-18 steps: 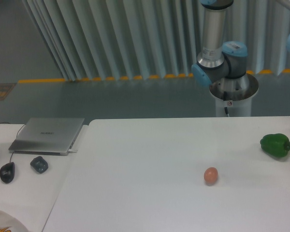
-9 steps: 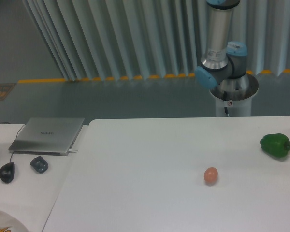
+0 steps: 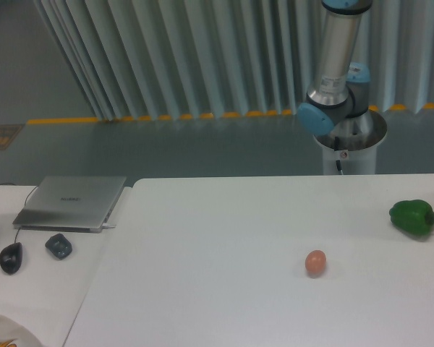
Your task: Place the red pepper on the table
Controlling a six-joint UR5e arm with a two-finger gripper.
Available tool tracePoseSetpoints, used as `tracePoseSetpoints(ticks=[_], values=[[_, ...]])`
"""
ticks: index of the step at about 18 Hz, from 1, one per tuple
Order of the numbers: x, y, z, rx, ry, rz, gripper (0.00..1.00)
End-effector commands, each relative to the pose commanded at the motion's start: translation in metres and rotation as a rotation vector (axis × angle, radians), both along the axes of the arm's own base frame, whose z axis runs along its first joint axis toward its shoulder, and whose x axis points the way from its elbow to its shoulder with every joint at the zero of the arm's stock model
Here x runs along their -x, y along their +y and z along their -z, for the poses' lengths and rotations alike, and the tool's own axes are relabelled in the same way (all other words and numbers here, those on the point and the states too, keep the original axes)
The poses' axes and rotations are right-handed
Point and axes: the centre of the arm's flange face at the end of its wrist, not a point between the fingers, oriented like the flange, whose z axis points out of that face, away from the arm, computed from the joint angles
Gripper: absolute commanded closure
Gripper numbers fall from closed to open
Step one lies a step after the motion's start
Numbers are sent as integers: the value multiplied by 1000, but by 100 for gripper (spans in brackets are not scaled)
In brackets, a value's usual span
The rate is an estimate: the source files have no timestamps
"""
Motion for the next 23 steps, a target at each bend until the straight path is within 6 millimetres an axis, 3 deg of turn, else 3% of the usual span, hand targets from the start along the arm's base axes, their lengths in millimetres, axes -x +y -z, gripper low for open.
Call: tracePoseSetpoints(ticks=[10, 18, 23], values=[[38, 7, 57, -105, -8, -213, 0], [39, 12, 66, -172, -35, -338, 0], [31, -5, 79, -162, -64, -363, 0]])
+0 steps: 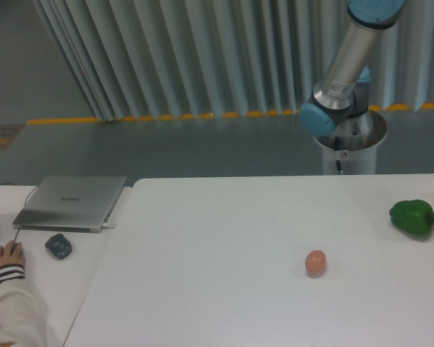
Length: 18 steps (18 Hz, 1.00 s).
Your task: Place the red pepper on the table
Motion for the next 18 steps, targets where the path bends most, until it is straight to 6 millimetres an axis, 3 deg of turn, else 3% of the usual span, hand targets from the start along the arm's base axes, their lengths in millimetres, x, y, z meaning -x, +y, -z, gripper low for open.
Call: tracePoseSetpoints(ticks=[13, 14, 18], values=[[3, -7, 35, 11, -58, -18, 0], [3, -7, 35, 11, -55, -19, 3], [5, -6, 32, 9, -42, -19, 31]])
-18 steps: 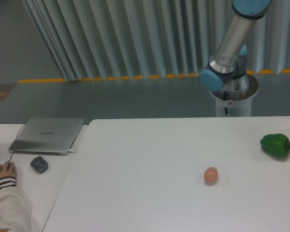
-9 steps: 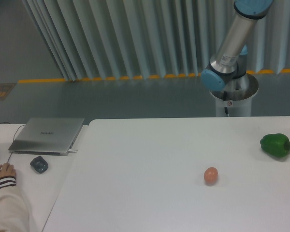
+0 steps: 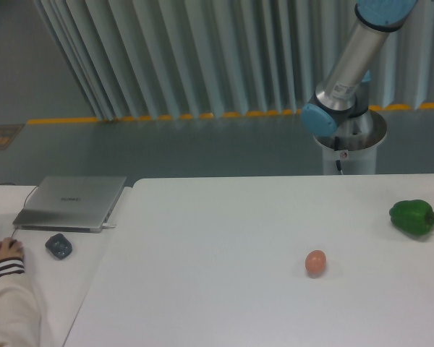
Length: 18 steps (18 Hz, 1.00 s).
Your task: Place the red pepper on the table
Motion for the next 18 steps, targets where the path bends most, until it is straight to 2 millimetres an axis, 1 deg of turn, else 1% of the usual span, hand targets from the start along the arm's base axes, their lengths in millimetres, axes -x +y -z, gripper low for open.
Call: tracePoseSetpoints(ticks=[1, 2, 3, 5, 7, 9, 10, 12, 13, 14, 15, 17, 18], values=[[1, 0, -1, -1, 3, 2, 33], [0, 1, -2, -3, 3, 2, 38], [0, 1, -3, -3, 5, 3, 39], [0, 3, -9, -5, 15, 11, 39], [-4, 7, -21, -13, 27, 16, 39], [-15, 12, -39, -25, 42, 19, 39], [-22, 17, -53, -26, 46, 27, 39], [-44, 23, -97, -30, 54, 38, 39], [-60, 39, -117, -36, 62, 65, 39], [-73, 47, -134, -40, 68, 63, 39], [-82, 58, -144, -48, 78, 65, 39], [-107, 101, -163, -58, 104, 82, 39], [-114, 115, -163, -58, 103, 88, 39]])
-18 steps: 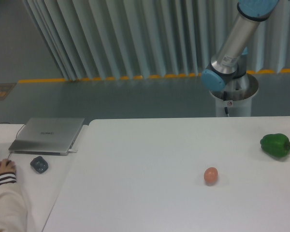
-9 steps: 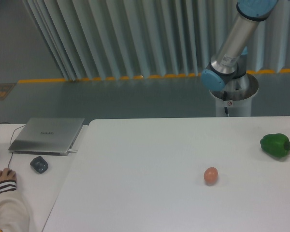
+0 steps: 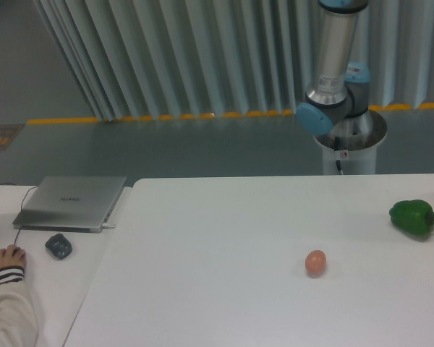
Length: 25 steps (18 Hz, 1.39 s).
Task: Place the red pepper on the table
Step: 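Move the gripper down and grasp the red bell pepper, then lower the held red pepper onto the table beside the orange ball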
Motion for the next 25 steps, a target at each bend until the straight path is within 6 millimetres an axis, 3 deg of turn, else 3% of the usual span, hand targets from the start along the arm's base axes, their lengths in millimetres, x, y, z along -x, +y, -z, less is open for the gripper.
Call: tracePoseSetpoints(ticks=[7, 9, 14, 19, 22, 25], values=[[-45, 86, -1, -25, -11, 45, 39], [-62, 124, 11, -30, -3, 106, 39], [-110, 194, 30, -41, -25, 171, 39], [-140, 233, 59, -10, -57, 249, 39], [-163, 255, 83, 103, -33, 273, 39], [-171, 267, 107, 162, -36, 285, 39]])
